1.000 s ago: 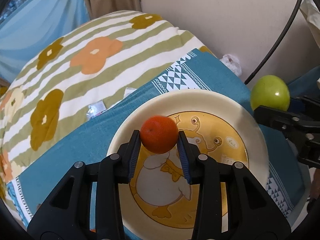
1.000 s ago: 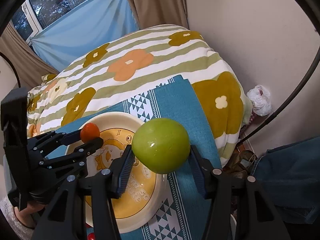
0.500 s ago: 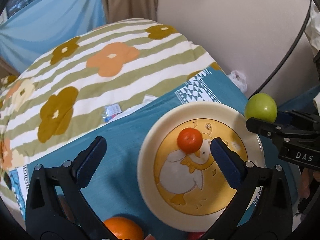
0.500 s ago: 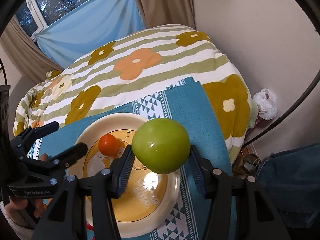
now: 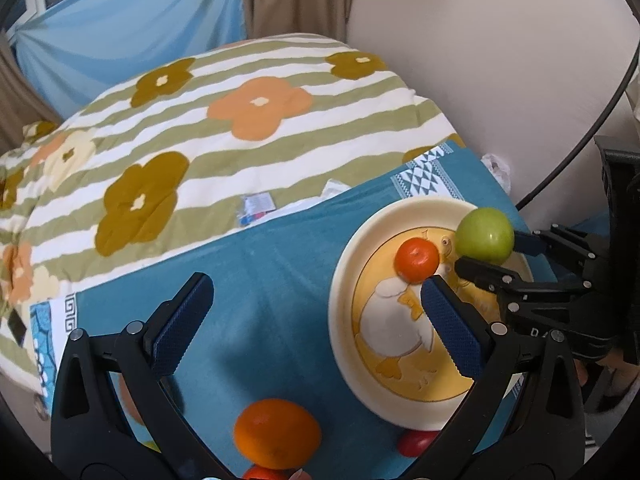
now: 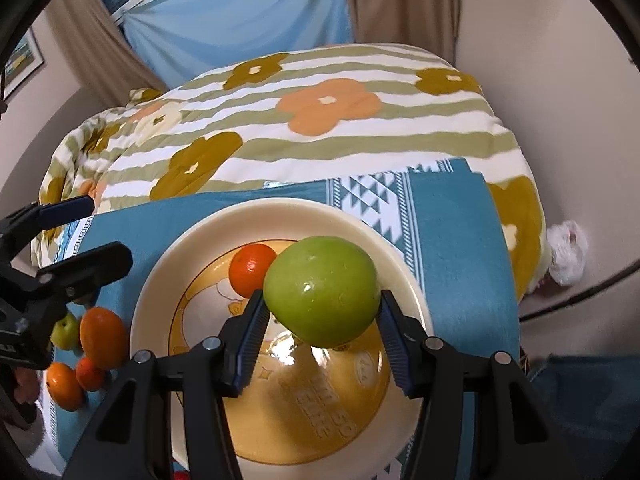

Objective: Organize fruits
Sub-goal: 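Open the left tool over the bowl while the right tool releases the apple, then grasp the large orange with the left tool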

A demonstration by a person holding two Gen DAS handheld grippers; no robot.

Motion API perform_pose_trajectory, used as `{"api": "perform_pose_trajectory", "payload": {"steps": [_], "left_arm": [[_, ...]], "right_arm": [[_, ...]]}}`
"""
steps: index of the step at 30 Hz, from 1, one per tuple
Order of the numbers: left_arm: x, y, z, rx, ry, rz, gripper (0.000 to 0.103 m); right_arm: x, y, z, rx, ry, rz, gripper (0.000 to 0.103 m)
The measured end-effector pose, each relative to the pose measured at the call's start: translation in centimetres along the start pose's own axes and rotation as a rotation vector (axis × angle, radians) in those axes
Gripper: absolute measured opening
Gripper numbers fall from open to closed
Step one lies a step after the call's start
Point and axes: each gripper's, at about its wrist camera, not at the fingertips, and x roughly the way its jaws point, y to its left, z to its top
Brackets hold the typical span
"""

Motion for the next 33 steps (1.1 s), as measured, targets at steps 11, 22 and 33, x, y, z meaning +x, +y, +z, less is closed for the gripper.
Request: {"api": "perform_pose_trajectory", "payload": {"steps": [11, 22, 33], "left_arm": [[-1.6, 0.6, -1.6, -0.041, -0.005, 0.017, 0.103], [-7.1, 0.6, -3.1, -0.085, -0.075, 0.07, 0.103], [-16.3, 0.1, -7.8, -0.152, -0.184, 0.192, 0.103]], "right_arm": [[-1.4, 0.2, 0.1, -0.014, -0.089, 0.003, 0.103], [-6.2, 1.3, -0.5, -0.038, -0.118, 0.015, 0.103], [-14.0, 5.0, -3.5, -0.154, -0.164, 0.0, 0.103]]}}
